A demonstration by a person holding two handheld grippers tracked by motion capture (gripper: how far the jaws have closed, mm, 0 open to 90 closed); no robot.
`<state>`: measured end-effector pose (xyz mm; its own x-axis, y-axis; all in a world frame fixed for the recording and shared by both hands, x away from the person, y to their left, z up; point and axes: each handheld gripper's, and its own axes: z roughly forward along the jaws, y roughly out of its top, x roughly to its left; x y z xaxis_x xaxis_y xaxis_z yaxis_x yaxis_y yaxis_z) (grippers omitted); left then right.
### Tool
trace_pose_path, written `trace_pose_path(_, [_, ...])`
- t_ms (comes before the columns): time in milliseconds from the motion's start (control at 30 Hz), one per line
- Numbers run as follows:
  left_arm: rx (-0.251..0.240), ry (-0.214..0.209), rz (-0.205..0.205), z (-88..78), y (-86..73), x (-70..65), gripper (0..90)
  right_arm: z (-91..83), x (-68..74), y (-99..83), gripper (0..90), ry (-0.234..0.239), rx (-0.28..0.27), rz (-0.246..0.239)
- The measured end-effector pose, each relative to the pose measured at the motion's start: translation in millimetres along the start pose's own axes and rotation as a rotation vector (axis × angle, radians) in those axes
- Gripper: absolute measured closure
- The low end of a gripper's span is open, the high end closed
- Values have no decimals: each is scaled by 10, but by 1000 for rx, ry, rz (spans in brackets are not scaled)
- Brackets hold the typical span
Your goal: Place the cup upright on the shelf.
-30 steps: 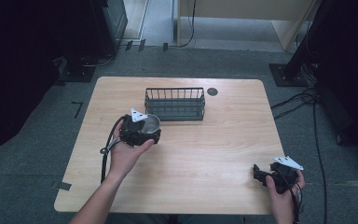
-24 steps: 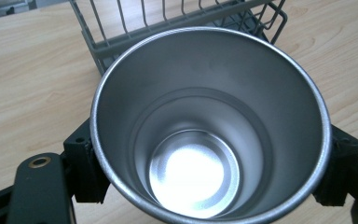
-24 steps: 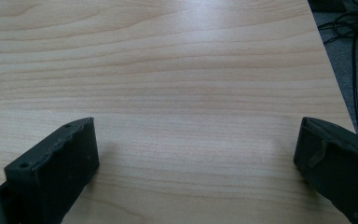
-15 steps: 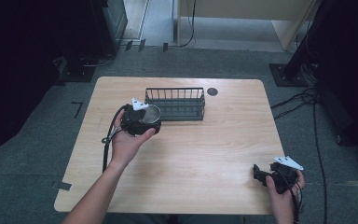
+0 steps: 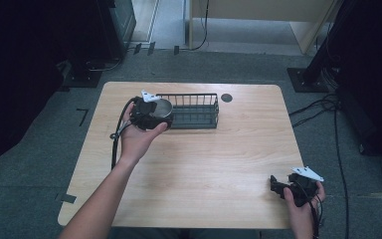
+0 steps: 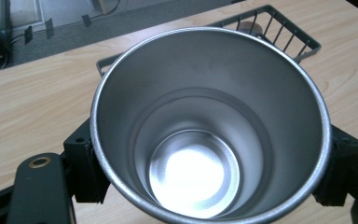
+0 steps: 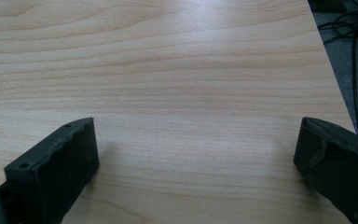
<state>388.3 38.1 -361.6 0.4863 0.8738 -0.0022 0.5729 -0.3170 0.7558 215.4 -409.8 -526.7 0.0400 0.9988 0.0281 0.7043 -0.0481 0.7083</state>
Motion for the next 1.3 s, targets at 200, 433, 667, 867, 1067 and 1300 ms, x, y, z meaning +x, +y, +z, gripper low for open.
trace_pose_path(200, [-11,-1,-6,72,143,25,192,0,0,0,0,0,0,0])
trace_pose_path(433, [-13,11,-6,217,297,74,192,0,0,0,0,0,0,0])
trace_pose_path(667, [-9,25,-21,363,429,125,192,0,0,0,0,0,0,0])
trace_pose_path(867, [-14,33,-34,478,499,137,192,0,0,0,0,0,0,0])
trace_pose_path(1067, [1,47,-39,580,553,144,192,0,0,0,0,0,0,0])
trace_pose_path(1300, [17,62,-39,753,558,164,192,0,0,0,0,0,0,0])
